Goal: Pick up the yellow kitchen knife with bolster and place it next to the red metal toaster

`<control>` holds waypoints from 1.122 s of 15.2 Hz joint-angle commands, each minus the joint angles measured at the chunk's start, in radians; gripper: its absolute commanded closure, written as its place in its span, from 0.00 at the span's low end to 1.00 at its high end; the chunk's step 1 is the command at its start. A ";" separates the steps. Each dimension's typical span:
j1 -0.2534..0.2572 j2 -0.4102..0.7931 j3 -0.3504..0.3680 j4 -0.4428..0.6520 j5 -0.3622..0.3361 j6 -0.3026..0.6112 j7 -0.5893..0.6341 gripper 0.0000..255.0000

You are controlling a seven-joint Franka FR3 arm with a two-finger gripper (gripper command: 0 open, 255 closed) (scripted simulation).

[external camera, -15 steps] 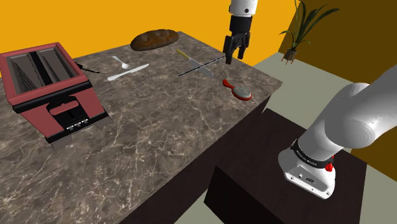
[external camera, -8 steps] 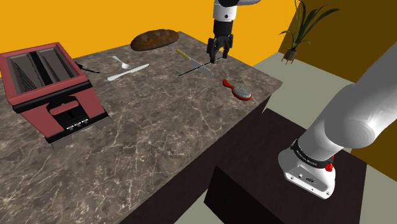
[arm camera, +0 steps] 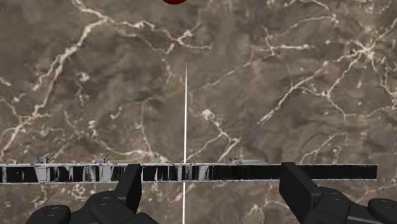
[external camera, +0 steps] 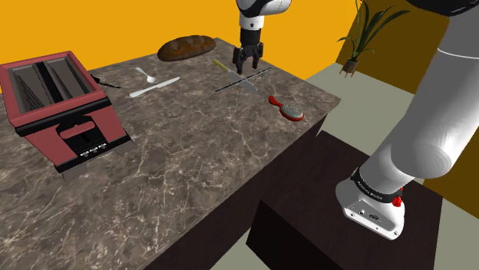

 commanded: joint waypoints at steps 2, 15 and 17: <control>-0.006 0.116 -0.002 0.126 0.003 0.005 0.003 0.00; -0.017 0.312 -0.001 0.275 0.011 0.073 0.005 0.00; -0.017 0.313 -0.001 0.275 0.011 0.073 0.005 0.00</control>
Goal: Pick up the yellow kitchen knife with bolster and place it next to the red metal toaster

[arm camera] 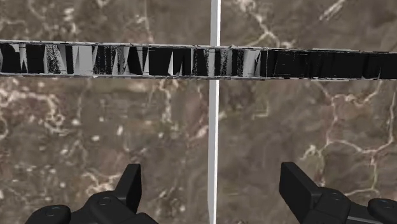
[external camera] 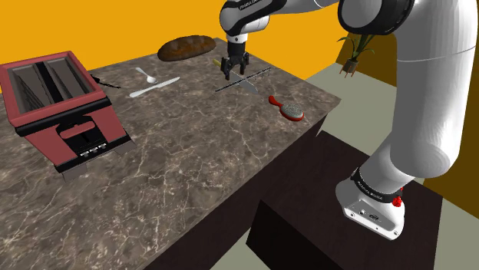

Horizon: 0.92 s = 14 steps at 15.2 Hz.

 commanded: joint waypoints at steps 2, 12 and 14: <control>0.000 0.001 0.000 -0.002 0.000 0.003 0.000 0.00; 0.000 0.001 0.000 -0.002 0.000 0.003 0.000 1.00; 0.000 0.001 0.000 -0.002 0.000 0.003 0.000 1.00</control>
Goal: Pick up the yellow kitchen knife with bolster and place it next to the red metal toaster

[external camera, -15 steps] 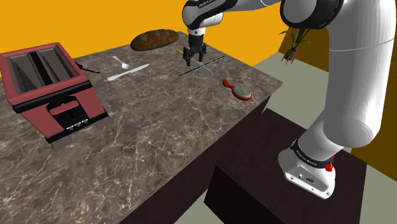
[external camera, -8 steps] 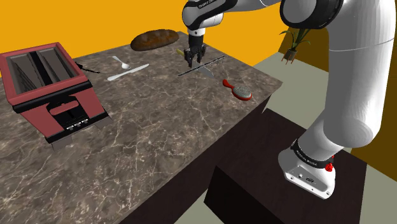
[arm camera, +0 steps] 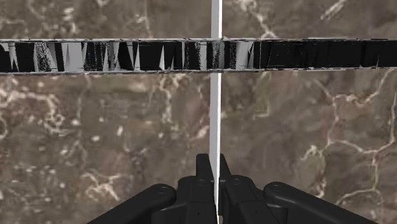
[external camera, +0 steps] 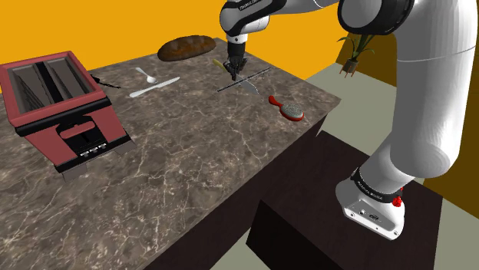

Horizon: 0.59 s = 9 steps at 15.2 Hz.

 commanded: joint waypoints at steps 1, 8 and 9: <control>0.000 0.000 0.000 0.000 0.000 0.000 0.000 1.00; 0.001 -0.035 -0.002 0.041 -0.005 -0.076 0.005 1.00; 0.001 -0.039 -0.003 0.048 -0.006 -0.087 0.006 1.00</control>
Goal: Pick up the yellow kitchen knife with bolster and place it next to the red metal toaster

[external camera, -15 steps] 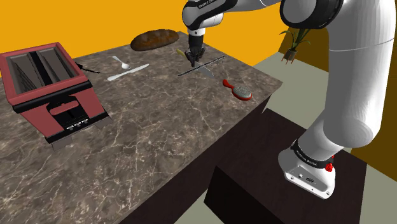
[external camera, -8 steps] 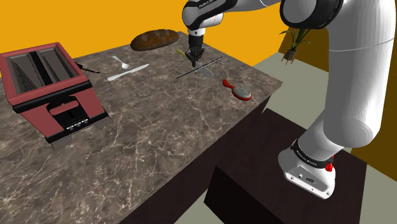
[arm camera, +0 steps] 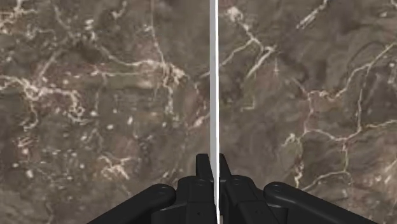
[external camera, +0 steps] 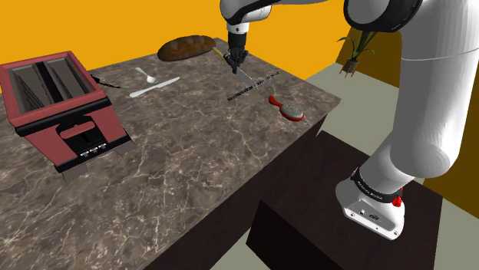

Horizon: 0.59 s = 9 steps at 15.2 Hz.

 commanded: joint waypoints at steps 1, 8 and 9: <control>0.001 -0.006 0.000 0.021 -0.001 -0.027 0.003 1.00; 0.000 -0.029 -0.002 0.080 -0.005 -0.109 0.008 1.00; 0.000 -0.032 -0.002 0.089 -0.006 -0.121 0.008 1.00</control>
